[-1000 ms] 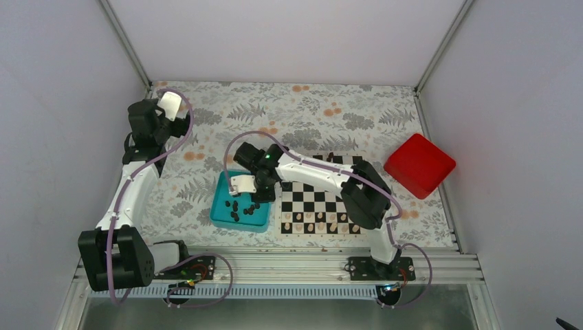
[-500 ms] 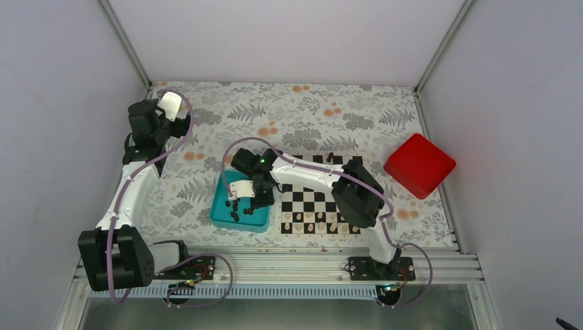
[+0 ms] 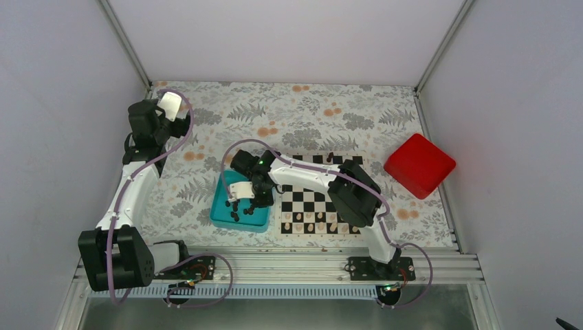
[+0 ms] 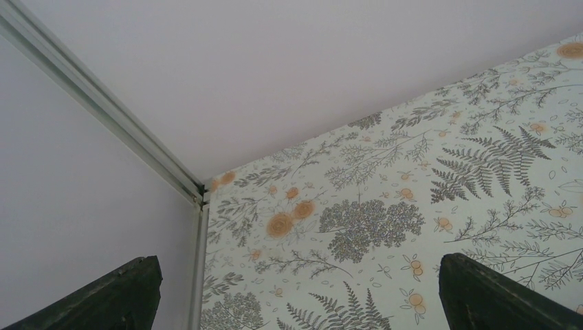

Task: Set up the chess pieces on the board
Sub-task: Pick up the chess piece from the storage box, then place the chess piece on the chessboard.

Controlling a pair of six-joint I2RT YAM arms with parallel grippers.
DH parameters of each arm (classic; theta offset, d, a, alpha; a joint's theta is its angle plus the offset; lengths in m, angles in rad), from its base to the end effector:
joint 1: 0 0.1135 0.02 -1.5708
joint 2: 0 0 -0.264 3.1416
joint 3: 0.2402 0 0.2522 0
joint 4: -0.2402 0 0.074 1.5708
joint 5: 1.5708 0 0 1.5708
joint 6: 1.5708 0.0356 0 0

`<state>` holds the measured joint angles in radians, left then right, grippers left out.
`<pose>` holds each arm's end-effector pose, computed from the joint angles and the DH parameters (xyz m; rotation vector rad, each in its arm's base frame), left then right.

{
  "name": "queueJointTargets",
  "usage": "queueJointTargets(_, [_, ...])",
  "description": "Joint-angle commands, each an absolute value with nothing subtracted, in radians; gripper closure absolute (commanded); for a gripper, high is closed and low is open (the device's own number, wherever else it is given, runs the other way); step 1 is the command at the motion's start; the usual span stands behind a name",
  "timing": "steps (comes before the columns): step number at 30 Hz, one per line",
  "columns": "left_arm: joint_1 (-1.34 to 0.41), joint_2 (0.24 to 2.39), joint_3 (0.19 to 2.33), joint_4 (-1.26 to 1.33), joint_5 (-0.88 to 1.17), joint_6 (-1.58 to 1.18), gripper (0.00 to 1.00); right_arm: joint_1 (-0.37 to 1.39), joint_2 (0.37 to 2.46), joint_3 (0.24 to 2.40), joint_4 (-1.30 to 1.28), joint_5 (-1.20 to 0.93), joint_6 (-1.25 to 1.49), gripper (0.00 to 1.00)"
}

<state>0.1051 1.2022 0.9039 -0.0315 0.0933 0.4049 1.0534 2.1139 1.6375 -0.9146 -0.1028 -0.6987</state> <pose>0.2790 0.0261 0.3097 0.3476 1.8754 0.2575 0.2052 0.3679 0.1728 -2.2953 1.8948 0.1980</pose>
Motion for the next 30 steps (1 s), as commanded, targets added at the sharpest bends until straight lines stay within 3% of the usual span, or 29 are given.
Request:
queueJointTargets(1, [0.110,1.189,0.896,-0.002,0.095,0.412,0.00,1.061,2.074,1.625,-0.887,-0.115,-0.695,0.95])
queueJointTargets(11, [0.110,1.186,0.899,-0.005,0.094,0.411,0.00,0.923,1.864,1.682,-0.977,-0.151,-0.676,0.96])
queueJointTargets(25, [0.110,1.183,0.902,-0.005,0.098,0.408,0.00,0.258,1.672,1.633,-1.063,-0.102,-0.833,0.96])
queueJointTargets(30, [0.110,1.183,0.903,-0.006,0.102,0.408,0.00,0.154,1.689,1.548,-1.042,-0.114,-0.866,0.96])
